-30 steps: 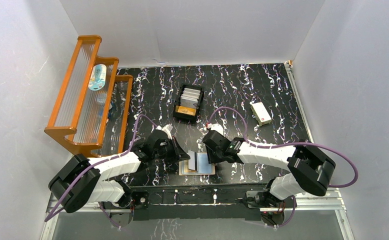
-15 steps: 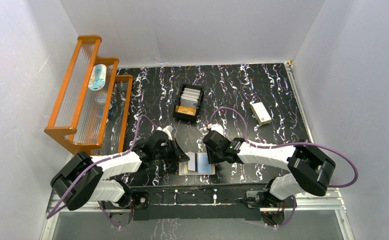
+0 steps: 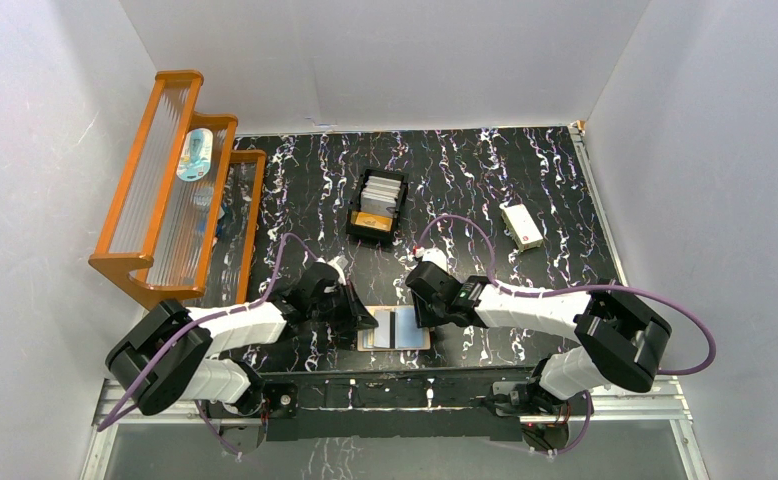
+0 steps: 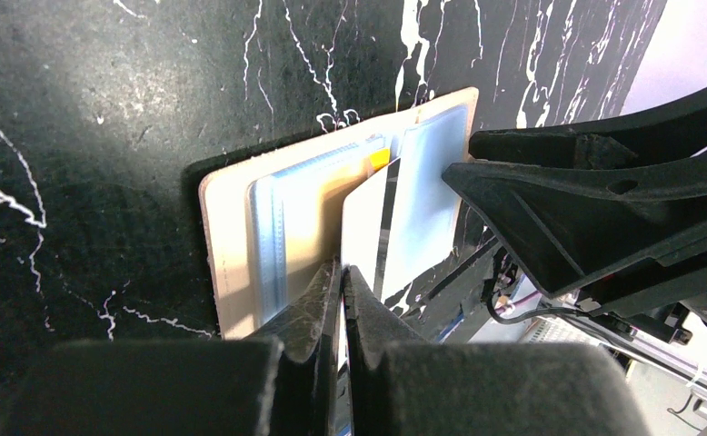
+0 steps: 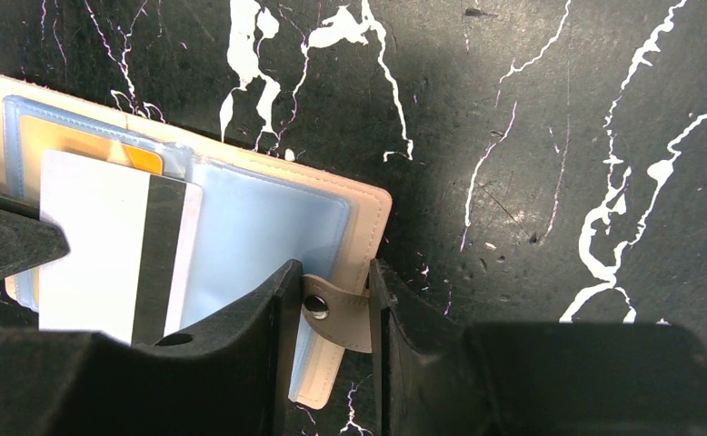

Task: Put the credit cards into the card holder
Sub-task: Insert the credit card into the card holder.

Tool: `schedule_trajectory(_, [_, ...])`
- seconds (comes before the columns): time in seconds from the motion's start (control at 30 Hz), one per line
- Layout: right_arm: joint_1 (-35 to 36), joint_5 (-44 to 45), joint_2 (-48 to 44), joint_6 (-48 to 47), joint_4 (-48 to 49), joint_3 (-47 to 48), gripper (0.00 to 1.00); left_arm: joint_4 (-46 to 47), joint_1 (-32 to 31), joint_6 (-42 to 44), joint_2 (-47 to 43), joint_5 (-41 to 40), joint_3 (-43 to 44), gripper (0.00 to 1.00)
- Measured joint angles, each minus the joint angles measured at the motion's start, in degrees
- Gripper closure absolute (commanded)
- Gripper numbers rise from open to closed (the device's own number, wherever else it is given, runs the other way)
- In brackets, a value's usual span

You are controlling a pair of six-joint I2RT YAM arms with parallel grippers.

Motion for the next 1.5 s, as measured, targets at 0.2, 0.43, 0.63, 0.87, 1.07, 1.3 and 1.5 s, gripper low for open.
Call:
schedule_trajectory(0.2, [0.00, -0.02, 0.00, -0.02, 0.07, -0.02, 0.59, 0.85, 0.00, 1.68, 2.89, 0.22, 1.31, 1.00])
schedule_trajectory(0.43, [0.00, -0.13, 0.00, -0.02, 0.26, -0.07, 0.59, -0.59, -0.15, 5.64, 3.02, -1.68, 2.93, 1.00])
schedule_trajectory(0.63, [-0.02, -0.55, 0.00, 0.00, 0.85, -0.31, 0.59, -0.76, -0.26, 7.50, 2.80, -3.06, 3.28, 1.00])
schedule_trajectory(0.87, [-0.02, -0.81, 0.00, 0.59, 1.18, -0.42, 0.59, 1.88, -0.26, 6.73, 1.55, -4.02, 1.40, 1.00])
schedule_trajectory(1.07, [0.00, -0.98, -0.04, 0.85, 1.97, -0.72, 0.59, 4.39, -0.44, 3.72, -2.10, -6.16, -2.05, 1.00])
schedule_trajectory(1.3, [0.00, -1.14, -0.04, 0.90, 2.78, -0.96, 0.59, 7.41, -0.76, 1.84, -0.85, -6.84, -3.17, 1.00])
schedule_trajectory(1.5, [0.00, -1.16, -0.04, 0.92, 2.80, -0.96, 0.59, 10.21, -1.09, 1.79, 1.99, -5.84, -3.06, 1.00])
